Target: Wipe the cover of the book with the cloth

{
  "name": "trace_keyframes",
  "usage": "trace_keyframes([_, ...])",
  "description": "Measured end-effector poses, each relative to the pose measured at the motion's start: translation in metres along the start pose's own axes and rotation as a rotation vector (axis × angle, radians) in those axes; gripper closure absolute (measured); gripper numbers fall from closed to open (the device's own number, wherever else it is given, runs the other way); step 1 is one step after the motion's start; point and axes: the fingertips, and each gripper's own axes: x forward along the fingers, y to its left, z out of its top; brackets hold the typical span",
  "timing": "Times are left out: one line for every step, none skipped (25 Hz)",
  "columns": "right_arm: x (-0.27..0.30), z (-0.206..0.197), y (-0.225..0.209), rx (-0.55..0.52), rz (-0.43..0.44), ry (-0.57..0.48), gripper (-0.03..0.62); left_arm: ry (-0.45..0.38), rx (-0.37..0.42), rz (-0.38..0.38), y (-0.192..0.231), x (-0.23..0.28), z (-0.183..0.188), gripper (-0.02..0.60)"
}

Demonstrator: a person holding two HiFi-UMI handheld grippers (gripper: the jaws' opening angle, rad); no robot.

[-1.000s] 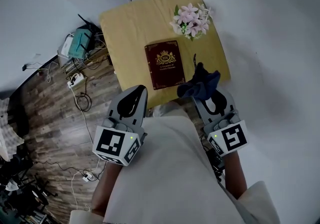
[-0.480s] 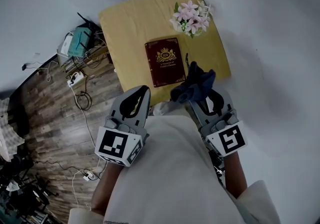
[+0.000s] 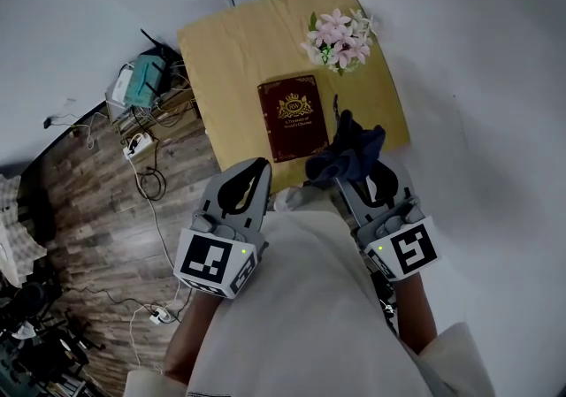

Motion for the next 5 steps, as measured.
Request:
trace_keyframes([-0.0002,-0.001,-0.0007,-0.005,0.005,0.006,0.441,-0.001,0.001,0.001,-0.0005,0.0009,0.0003,0.559])
trace_keyframes([-0.0005,-0.0024,-0.0009,-0.012,0.012,0.013,0.441,-0.003,0.002,0.003,-0.0008,0.0017,0.0009,0.559])
trace_keyframes([-0.0008,-0.0038,-0.0009,-0.018,0.021,0.019,0.441,-0.005,0.004,0.004,-0.001,0.0023,0.0015,0.56])
trace_keyframes([-0.001,-0.0051,-0.0006,-0.023,0.031,0.025,0.441,-0.006,0.006,0.006,-0.0011,0.0028,0.0021,0.56])
trace_keyframes([-0.0012,-0.0062,-0.0003,-0.028,0.041,0.03,0.441,-0.007,0.007,0.007,-0.0011,0.0034,0.0027,0.559])
